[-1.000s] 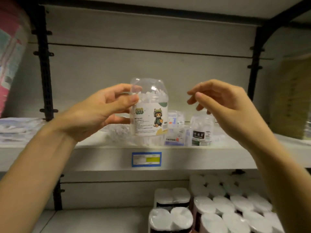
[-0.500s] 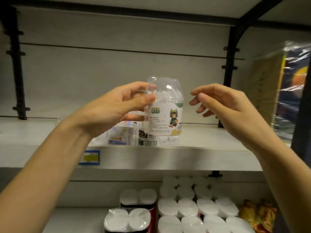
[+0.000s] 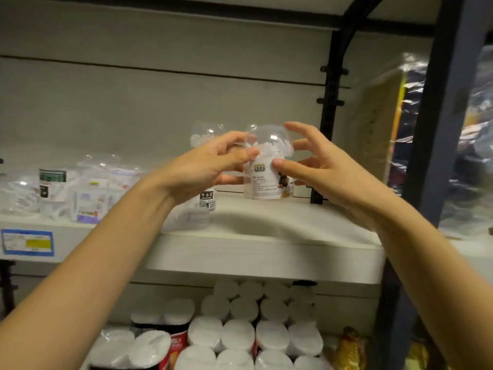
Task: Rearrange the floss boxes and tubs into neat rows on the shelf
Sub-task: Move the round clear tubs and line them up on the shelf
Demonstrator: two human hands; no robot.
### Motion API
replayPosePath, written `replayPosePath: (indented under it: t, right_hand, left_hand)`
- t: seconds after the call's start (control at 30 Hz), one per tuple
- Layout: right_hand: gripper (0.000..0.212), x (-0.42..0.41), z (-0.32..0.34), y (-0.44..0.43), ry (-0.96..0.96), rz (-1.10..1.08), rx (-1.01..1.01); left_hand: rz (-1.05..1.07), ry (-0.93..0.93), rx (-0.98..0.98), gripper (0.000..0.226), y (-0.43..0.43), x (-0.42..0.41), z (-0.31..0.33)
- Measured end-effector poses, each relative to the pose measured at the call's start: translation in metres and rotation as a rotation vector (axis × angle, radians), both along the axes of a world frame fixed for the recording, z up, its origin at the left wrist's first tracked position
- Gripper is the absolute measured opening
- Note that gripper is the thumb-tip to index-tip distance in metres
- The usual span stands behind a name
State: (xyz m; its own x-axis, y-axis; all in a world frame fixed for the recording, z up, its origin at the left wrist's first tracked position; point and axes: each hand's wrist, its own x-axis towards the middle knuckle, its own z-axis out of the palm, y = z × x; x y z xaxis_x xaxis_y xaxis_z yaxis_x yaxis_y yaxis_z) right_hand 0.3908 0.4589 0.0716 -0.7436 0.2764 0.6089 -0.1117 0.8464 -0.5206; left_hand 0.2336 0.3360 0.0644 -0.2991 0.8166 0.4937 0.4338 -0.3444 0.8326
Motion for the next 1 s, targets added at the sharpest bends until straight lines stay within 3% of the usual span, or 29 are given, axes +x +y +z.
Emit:
replayPosePath:
  t: [0.17,0.27,0.5,0.6,0.7,1.0]
  right_hand:
    - [0.076,-0.013,-0.003,0.036,-0.114,-0.052,-0.03]
    - [0.076,-0.028,-0.016,0.051,-0.18,-0.078,-0.03]
    - [0.065,-0.042,-0.028,0.063,-0.29,-0.159,0.066]
    - [0.058,-0.043,-0.018,0.067,-0.313,-0.224,0.139]
    - [0.056,-0.053,-0.012,0.07,-0.369,-0.291,0.185]
    - [0.059,-0.088,-0.004,0.092,-0.495,-0.481,0.194]
  left_hand:
    - [-0.016,0.012,-0.129,0.03,0.035,-0.003,-0.002]
    - [0.013,0.053,-0.233,0.033,0.049,-0.014,-0.012]
    - [0.19,0.401,-0.4,0.052,0.056,-0.023,-0.018]
    - [0.316,0.656,-0.371,0.054,0.059,-0.021,-0.012]
    - [0.378,0.777,-0.351,0.051,0.07,-0.02,-0.007]
    - [0.437,0.842,-0.51,0.053,0.111,-0.033,0.001]
